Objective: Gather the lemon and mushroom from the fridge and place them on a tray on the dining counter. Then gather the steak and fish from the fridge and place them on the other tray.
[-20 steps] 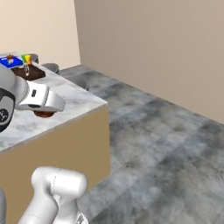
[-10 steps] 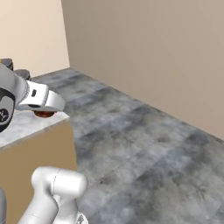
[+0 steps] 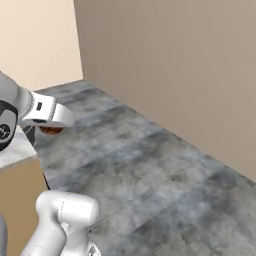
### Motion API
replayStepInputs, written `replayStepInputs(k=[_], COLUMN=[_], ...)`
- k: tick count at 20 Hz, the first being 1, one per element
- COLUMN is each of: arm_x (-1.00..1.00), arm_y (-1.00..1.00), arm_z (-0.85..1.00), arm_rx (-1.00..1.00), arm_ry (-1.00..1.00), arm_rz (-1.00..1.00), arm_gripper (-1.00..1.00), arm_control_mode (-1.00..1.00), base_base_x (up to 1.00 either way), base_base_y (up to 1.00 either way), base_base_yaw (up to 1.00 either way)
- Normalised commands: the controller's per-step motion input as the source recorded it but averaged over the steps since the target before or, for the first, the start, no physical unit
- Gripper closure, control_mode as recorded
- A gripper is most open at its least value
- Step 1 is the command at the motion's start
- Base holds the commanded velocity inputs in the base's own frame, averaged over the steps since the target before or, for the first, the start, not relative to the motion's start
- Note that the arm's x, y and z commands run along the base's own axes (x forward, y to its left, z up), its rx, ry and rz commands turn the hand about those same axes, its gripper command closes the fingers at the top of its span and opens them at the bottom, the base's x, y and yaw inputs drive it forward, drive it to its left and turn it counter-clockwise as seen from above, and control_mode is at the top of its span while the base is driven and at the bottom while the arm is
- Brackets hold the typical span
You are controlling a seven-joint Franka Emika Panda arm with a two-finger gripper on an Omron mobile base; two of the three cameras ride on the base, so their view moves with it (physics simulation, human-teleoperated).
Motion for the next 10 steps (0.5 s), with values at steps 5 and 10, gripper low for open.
replayStepInputs(k=[5,10], arm_x=[0.00,0.00], arm_y=[0.00,0.00], arm_z=[0.00,0.00], arm_rx=[0.00,0.00], arm_ry=[0.00,0.00], arm_rz=[0.00,0.00], arm_gripper=[1.00,1.00], arm_control_mode=[1.00,1.00], base_base_x=[0.68,0.76], base_base_y=[-0.61,-0.49], base_base_yaw=[0.27,0.32])
